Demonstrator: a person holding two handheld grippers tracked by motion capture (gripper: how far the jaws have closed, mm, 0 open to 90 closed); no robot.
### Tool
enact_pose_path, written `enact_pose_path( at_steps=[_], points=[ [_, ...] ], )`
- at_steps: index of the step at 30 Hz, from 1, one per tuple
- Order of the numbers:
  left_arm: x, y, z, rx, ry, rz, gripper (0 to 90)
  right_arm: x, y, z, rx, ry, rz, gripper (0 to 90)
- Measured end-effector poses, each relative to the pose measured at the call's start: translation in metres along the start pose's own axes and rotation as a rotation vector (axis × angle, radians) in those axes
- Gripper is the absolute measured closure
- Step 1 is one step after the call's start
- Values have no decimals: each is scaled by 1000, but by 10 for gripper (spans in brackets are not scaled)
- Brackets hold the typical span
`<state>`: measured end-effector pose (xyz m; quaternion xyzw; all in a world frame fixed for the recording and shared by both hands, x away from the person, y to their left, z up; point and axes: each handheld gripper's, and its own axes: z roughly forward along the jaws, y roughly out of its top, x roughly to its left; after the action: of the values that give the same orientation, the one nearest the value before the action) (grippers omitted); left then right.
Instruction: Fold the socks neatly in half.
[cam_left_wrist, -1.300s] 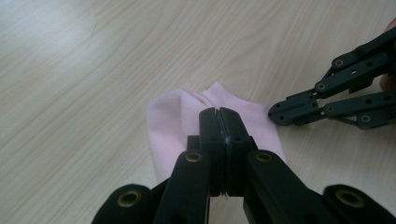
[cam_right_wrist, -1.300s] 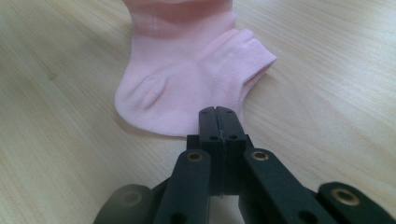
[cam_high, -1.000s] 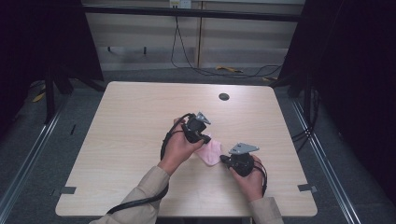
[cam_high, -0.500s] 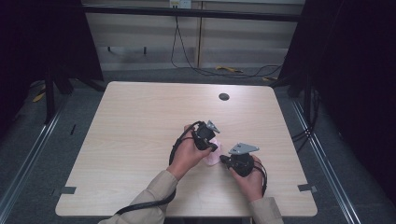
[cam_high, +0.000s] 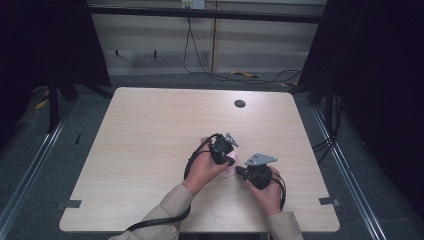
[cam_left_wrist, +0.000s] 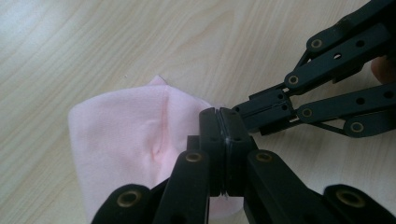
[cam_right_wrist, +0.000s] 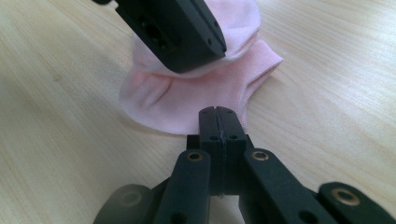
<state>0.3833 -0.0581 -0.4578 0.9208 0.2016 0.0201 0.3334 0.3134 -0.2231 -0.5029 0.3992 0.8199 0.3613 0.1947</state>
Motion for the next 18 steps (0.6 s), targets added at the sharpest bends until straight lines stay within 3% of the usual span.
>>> enact_pose_path(
  at_steps=[18],
  points=[
    [-7, 5, 8, 13, -6, 16, 893, 1, 0, 0, 3, -3, 0, 900]
  ],
)
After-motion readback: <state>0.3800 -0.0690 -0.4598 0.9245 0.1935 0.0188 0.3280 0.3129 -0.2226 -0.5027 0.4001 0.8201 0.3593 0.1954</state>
